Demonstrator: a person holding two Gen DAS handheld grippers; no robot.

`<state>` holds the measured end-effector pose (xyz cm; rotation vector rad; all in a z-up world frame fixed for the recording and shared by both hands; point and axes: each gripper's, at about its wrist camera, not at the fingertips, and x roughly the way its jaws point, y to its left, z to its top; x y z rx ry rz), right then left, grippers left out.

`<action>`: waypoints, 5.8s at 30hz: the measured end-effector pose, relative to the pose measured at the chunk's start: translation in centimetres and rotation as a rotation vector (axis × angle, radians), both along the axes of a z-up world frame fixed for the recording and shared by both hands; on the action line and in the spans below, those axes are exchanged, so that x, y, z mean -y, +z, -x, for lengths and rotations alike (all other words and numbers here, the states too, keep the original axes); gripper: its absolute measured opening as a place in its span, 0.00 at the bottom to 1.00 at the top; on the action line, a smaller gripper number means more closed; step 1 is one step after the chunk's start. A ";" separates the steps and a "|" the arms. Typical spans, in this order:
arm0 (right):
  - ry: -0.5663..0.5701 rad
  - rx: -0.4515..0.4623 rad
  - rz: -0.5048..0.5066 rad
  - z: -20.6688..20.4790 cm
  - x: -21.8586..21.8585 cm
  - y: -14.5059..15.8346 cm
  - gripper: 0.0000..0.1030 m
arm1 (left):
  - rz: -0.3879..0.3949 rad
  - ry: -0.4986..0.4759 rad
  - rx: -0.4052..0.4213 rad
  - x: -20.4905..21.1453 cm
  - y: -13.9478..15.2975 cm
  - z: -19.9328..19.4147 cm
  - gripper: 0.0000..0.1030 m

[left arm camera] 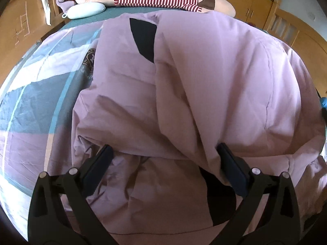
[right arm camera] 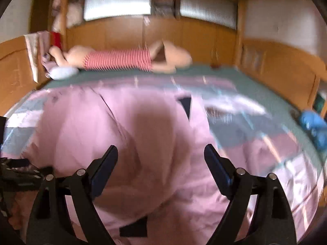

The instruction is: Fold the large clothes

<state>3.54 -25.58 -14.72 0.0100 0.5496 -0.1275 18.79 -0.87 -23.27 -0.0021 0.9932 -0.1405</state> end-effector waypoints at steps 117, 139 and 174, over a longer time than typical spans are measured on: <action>-0.032 -0.466 -0.052 10.1 10.9 -2.0 0.99 | -0.183 -0.122 -0.020 -8.1 6.2 7.6 0.98; 0.191 -0.818 -0.574 18.3 13.5 -7.9 0.35 | 0.343 -0.149 -0.461 -17.8 -1.8 20.3 0.42; -0.017 -0.073 -1.368 -9.8 25.4 -8.0 0.24 | 0.812 -0.412 0.082 -6.4 9.4 1.1 0.78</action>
